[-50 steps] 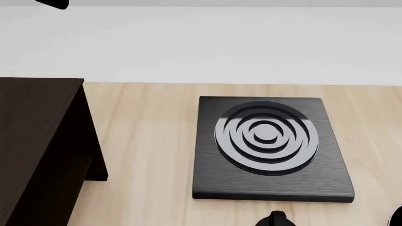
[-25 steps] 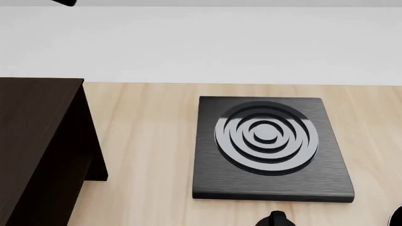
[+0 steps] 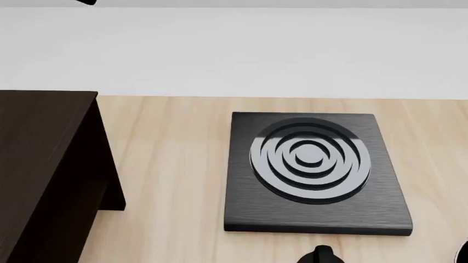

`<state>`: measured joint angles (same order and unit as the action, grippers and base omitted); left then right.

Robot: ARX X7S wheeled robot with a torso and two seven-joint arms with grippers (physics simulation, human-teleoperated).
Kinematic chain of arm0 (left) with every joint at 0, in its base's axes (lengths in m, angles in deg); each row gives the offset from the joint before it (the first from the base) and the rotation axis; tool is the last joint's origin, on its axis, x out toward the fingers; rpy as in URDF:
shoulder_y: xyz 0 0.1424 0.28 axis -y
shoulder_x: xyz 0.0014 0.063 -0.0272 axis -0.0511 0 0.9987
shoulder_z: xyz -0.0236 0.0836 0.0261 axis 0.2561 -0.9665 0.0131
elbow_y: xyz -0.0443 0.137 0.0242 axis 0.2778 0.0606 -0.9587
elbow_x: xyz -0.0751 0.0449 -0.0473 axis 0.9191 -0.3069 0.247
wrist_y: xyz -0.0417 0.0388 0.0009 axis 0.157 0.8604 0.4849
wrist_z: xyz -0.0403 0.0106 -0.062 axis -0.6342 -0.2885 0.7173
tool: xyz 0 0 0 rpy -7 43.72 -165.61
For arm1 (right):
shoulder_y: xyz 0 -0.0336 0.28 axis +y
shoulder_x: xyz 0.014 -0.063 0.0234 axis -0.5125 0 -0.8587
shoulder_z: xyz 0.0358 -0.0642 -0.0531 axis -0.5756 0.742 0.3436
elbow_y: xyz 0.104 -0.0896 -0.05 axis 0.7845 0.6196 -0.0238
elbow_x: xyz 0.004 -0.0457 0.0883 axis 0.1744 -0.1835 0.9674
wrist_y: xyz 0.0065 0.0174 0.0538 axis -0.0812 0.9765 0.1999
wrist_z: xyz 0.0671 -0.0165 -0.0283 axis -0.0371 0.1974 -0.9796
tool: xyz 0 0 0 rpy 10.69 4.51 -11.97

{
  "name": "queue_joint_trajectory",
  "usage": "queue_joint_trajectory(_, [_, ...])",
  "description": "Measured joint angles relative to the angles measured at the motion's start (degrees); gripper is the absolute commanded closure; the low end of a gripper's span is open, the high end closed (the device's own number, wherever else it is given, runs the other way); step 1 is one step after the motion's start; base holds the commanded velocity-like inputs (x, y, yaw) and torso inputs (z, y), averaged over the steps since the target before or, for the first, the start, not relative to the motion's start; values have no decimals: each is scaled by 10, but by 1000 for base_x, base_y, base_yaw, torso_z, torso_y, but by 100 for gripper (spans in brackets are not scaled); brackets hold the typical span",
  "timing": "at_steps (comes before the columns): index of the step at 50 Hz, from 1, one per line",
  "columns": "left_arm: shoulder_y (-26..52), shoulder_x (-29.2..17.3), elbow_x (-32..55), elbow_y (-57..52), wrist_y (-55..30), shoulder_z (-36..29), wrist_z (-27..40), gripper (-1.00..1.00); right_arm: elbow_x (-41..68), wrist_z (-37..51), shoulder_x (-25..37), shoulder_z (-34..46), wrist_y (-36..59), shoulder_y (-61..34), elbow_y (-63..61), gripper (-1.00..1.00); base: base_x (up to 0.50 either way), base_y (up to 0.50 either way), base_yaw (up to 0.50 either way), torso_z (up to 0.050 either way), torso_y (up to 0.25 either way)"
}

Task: Put the frying pan under the cabinet shelf.

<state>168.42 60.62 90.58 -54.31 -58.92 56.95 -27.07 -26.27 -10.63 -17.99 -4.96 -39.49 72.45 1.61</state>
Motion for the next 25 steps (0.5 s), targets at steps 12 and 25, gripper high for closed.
queue_joint_trajectory(12, [9, 1, 5, -3, -8, 3, 3, -100, 10, 12, 1, -2, 19, 9, -25, 100, 1, 0, 1, 0, 0])
queue_joint_trajectory(25, [37, 1, 14, -14, -33, 11, 5, -100, 67, 40, 22, -34, 84, 28, -134, 100, 0, 0, 0, 0, 1])
